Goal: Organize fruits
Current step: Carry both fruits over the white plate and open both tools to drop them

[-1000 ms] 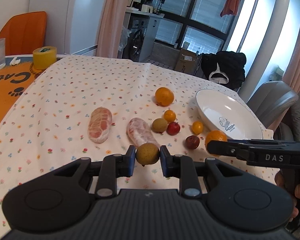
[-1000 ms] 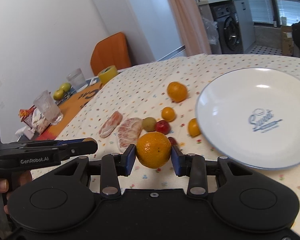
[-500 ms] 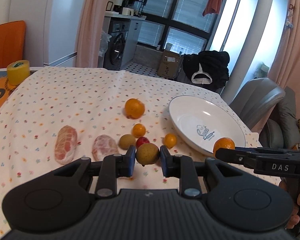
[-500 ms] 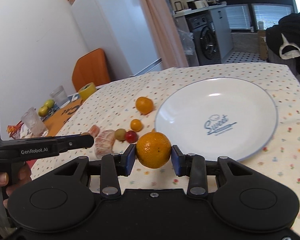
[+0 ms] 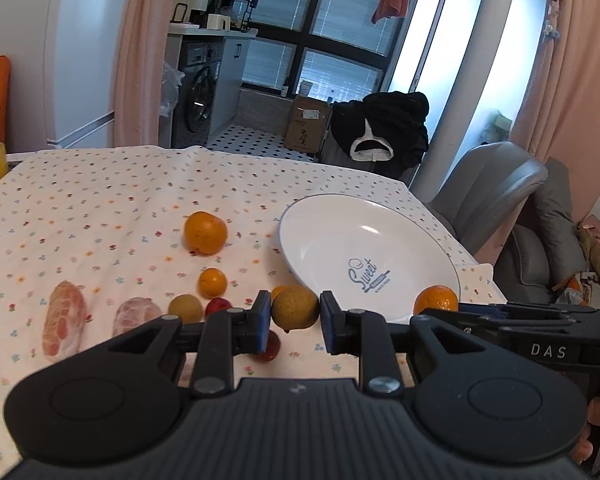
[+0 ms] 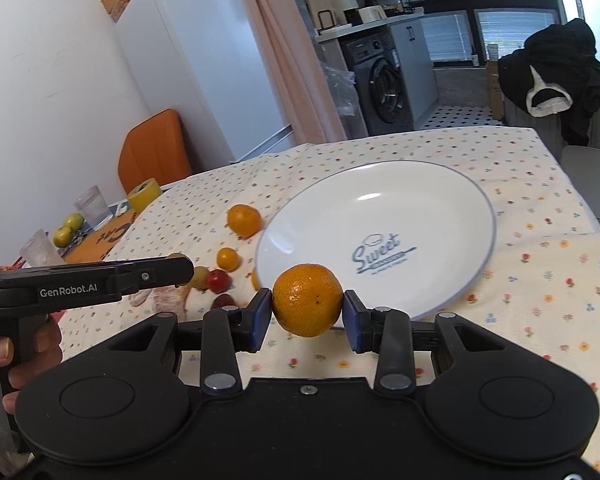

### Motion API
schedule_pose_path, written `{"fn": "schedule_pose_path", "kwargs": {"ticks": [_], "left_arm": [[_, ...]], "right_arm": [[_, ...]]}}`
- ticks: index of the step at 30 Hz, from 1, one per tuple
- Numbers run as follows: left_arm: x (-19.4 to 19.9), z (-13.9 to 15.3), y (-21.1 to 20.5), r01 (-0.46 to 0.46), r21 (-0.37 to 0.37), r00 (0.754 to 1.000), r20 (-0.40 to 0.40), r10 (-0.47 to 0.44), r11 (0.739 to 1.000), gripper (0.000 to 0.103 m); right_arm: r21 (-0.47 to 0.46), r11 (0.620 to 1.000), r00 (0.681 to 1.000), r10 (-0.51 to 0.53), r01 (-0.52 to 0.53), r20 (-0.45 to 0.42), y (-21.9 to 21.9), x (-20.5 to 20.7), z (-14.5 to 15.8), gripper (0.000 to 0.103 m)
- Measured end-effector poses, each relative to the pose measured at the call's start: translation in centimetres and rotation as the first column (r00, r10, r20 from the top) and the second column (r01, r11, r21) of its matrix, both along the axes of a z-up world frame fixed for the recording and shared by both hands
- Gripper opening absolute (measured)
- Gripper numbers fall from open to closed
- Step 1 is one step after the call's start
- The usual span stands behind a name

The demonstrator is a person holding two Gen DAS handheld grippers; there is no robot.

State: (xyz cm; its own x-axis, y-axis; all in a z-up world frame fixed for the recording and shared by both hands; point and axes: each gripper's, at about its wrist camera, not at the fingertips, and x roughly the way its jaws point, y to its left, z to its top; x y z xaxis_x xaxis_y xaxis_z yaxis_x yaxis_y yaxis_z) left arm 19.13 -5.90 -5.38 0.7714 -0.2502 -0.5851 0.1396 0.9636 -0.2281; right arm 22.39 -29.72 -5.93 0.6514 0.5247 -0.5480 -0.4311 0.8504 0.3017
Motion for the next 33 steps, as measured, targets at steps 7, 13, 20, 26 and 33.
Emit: {"fn": "schedule_pose_path", "kwargs": {"ticks": [7, 13, 20, 26, 33], "left_arm": [[1.4, -0.2, -1.7, 0.039, 0.002, 0.999, -0.002, -0.039, 0.999, 0.024], [2.7, -0.6, -2.9, 0.055, 0.004, 0.998, -0.013, -0.055, 0.999, 0.024], [4.7, -1.5, -3.9, 0.075, 0.014, 0.996, -0.039, -0.074, 0.997, 0.024], [6.0, -2.3, -4.7, 0.083, 0.024, 0.995, -0.063, -0.081, 0.996, 0.024], [6.4, -2.8, -5.4, 0.095, 0.037, 0.993, -0.076, -0.092, 0.995, 0.025]], "right_arm": [[0.003, 0.999, 0.999, -0.036, 0.036, -0.002, -1.4, 0.6, -0.3, 0.036], [-0.004, 0.999, 0.999, -0.051, 0.051, -0.010, -1.9, 1.5, -0.8, 0.036], [0.010, 0.999, 0.998, -0.051, 0.051, -0.040, -2.3, 3.1, -1.6, 0.036], [-0.009, 0.999, 0.998, -0.052, 0.051, -0.040, -2.0, 4.1, -2.1, 0.037], [-0.032, 0.998, 0.998, -0.050, 0.049, -0.035, -1.6, 4.5, -2.3, 0.037]]}}
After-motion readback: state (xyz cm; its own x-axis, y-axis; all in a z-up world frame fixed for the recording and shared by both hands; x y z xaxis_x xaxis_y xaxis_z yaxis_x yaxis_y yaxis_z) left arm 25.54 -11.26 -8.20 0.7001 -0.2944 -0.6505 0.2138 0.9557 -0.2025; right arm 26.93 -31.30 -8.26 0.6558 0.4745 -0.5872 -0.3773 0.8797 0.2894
